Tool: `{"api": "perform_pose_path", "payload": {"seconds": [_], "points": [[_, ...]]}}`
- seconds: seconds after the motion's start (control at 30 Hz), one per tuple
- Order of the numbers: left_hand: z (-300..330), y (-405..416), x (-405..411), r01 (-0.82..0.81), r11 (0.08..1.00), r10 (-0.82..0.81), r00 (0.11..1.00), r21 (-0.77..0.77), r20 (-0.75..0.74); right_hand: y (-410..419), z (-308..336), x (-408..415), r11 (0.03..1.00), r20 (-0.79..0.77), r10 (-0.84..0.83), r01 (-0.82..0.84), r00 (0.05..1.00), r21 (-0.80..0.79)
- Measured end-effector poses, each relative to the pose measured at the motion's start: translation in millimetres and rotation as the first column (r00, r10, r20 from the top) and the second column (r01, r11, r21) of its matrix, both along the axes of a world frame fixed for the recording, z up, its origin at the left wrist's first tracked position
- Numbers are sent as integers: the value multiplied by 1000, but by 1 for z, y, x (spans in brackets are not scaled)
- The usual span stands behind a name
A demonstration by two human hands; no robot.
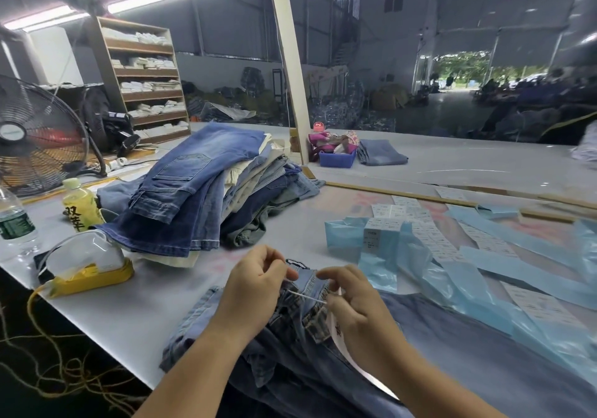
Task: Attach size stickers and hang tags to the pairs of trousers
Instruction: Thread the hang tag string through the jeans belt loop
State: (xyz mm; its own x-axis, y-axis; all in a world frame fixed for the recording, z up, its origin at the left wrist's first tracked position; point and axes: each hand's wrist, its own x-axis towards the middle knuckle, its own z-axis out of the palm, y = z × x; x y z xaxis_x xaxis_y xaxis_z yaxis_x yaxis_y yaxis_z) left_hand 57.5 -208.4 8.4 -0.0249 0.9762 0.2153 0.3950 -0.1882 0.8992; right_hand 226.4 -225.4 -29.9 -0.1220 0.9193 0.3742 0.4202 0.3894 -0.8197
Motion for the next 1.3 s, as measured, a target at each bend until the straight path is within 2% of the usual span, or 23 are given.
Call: {"api": "perform_pose_path", "payload": {"seconds": [0.17,0.33,0.5,0.6,0.73,0.87,1.13,1.27,1.3], "points": [[0,-3,9,28,999,-26,999,40,-35,-3,1,11,999,101,38,-41,994,22],[-1,-13,20,102,976,-83,991,190,-104,0,-4,12,996,250,66,-80,966,48],[-8,-26,32,262,932,-158,916,252,-367,6,-12,7,995,276,47,-69,960,68],[-10,-26,33,270,926,-157,910,264,-383,10,-14,6,996,286,67,-83,956,41],[-15,-21,30,249,940,-137,902,233,-411,11,-16,7,983,369,44,-106,928,150],[-24,-16,27,198,955,-70,874,221,-481,10,-18,11,981,381,22,-93,924,168],[-44,-12,28,165,940,82,742,300,-666,6,-14,16,988,461,-70,-3,885,156],[-47,-14,34,187,939,134,575,290,-807,6,-13,16,994,489,-79,32,869,105],[-48,-14,35,191,926,163,577,326,-801,6,-13,17,996,470,-79,45,879,83]]}}
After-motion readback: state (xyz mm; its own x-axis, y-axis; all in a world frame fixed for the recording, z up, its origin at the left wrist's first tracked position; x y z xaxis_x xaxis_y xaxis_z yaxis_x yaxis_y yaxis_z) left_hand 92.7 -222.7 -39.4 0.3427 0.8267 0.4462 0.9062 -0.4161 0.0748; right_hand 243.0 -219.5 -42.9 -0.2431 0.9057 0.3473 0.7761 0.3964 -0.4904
